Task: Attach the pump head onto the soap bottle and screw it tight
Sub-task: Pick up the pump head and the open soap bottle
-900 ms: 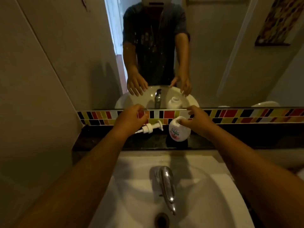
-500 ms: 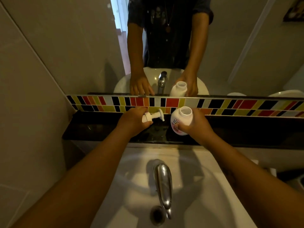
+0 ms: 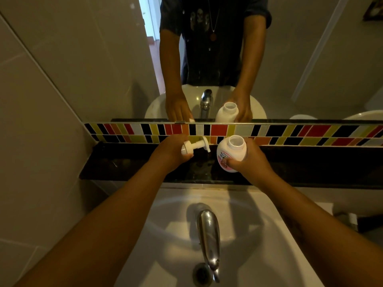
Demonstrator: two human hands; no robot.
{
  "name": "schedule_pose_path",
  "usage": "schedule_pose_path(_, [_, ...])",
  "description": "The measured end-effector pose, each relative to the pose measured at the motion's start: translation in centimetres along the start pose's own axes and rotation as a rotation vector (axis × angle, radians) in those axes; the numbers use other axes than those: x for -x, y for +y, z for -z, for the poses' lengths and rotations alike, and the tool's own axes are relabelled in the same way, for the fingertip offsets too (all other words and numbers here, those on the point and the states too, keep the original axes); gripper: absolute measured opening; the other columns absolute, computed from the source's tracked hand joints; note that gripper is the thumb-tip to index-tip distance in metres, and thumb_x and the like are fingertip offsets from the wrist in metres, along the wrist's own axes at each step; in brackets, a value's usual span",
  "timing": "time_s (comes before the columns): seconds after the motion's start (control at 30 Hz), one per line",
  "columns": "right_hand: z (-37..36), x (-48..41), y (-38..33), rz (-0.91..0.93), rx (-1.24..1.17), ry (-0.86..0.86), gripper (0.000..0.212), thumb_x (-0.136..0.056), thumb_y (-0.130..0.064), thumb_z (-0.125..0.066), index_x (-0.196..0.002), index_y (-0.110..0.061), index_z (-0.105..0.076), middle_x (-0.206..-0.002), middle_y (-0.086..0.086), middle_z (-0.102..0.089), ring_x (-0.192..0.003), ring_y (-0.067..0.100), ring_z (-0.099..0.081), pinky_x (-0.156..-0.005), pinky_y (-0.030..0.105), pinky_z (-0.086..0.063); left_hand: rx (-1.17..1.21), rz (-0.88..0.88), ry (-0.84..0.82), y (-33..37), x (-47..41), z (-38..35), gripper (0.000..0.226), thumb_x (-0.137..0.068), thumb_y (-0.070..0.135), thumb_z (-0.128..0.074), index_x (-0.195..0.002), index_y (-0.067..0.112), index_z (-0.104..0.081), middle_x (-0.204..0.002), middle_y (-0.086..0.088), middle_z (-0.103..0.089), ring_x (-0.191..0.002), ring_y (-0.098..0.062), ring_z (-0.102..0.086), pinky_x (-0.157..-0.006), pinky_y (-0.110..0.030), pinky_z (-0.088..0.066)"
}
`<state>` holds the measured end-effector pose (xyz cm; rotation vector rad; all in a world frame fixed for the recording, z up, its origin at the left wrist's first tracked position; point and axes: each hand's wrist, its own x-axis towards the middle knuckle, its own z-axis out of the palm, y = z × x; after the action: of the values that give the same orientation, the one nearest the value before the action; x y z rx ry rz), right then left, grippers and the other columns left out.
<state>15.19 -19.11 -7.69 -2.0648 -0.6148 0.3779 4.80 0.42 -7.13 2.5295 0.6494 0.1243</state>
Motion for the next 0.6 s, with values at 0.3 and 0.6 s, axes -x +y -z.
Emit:
schedule_pose_path(0.3, [0.2, 0.5, -0.9, 0.019, 0.016, -0.001, 0.065, -0.067, -0.024, -0.081, -0.122, -0.023, -0.047, -0.124, 0.003, -0.059, -0.114, 0.023, -0.056, -0.088, 0.039, -0.05, 0.485, 0.035, 0.138, 2.6, 2.2, 4.3, 0.048, -0.078, 0.017, -0.077, -0.12, 0.013, -0.054, -0.115, -0.004, -0.063, -0.102, -0.018, -0.063, -0.079, -0.025, -0.055])
schedule_pose_path(0.6, [0.6, 0.8, -0.2, -0.017, 0.018, -0.038, 0.071, -0.066, -0.025, -0.082, -0.125, -0.024, -0.043, -0.128, 0.002, -0.056, -0.118, 0.023, -0.053, -0.095, 0.045, -0.049, 0.919, 0.145, 0.133, 4.8, 2.4, 6.2, 0.045, -0.084, 0.023, -0.07, -0.127, 0.016, -0.058, -0.12, -0.004, -0.068, -0.105, -0.021, -0.066, -0.091, -0.041, -0.054])
